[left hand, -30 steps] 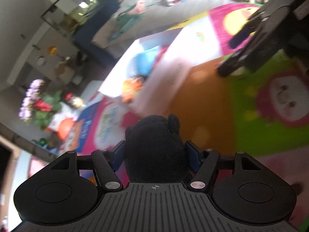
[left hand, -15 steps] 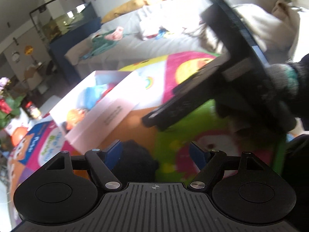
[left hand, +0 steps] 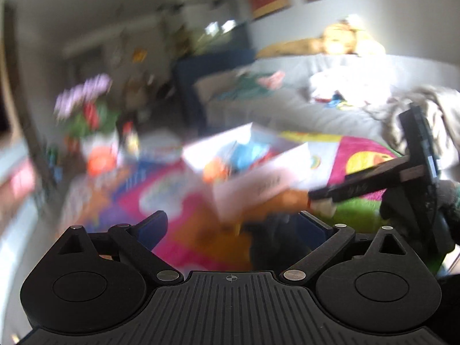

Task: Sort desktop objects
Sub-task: 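Carry the plush toy with the left tool while the right tool carries the bottle over the box, then open the left tool over the box while the right tool lowers and releases the bottle inside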

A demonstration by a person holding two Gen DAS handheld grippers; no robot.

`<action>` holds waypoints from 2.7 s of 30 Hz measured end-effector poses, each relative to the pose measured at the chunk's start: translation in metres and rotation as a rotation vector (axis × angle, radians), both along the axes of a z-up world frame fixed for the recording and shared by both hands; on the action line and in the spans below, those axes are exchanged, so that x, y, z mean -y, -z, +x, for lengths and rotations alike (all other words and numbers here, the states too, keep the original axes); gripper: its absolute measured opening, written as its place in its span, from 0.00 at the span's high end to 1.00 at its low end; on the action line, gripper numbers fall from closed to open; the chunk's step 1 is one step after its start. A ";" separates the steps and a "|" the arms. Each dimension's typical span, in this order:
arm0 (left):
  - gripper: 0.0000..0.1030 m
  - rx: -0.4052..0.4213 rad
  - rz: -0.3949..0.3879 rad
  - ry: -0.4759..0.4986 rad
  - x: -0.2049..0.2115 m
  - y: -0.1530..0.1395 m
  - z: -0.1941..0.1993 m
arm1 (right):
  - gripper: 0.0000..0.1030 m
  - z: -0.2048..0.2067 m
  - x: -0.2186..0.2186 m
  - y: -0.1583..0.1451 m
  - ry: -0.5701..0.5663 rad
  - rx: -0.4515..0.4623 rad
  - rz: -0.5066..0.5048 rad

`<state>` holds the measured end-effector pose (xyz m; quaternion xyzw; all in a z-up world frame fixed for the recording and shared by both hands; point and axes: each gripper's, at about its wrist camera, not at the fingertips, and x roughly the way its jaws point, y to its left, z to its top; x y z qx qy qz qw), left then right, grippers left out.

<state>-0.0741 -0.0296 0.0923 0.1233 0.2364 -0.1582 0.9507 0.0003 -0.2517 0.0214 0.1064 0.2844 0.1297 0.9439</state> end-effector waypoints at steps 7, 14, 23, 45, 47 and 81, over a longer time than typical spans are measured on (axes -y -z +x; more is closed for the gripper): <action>0.04 -0.071 0.038 0.033 0.034 0.065 0.022 | 0.02 -0.012 0.005 -0.006 0.037 0.012 -0.022; 0.30 -0.121 -0.008 0.044 0.043 0.081 0.040 | 0.03 -0.047 -0.003 -0.020 -0.008 0.079 -0.241; 0.31 -0.137 -0.028 0.018 0.019 0.075 0.017 | 0.57 -0.007 -0.052 -0.007 -0.154 -0.007 -0.364; 0.35 0.184 -0.075 0.020 0.041 -0.047 0.120 | 0.76 -0.027 0.008 -0.143 -0.076 0.284 -0.180; 0.35 0.179 -0.077 0.027 0.051 -0.045 0.146 | 0.76 -0.018 0.012 -0.140 -0.065 0.278 -0.166; 0.05 -0.071 -0.223 -0.083 -0.022 0.062 0.137 | 0.61 0.167 -0.081 -0.142 -0.105 0.199 -0.223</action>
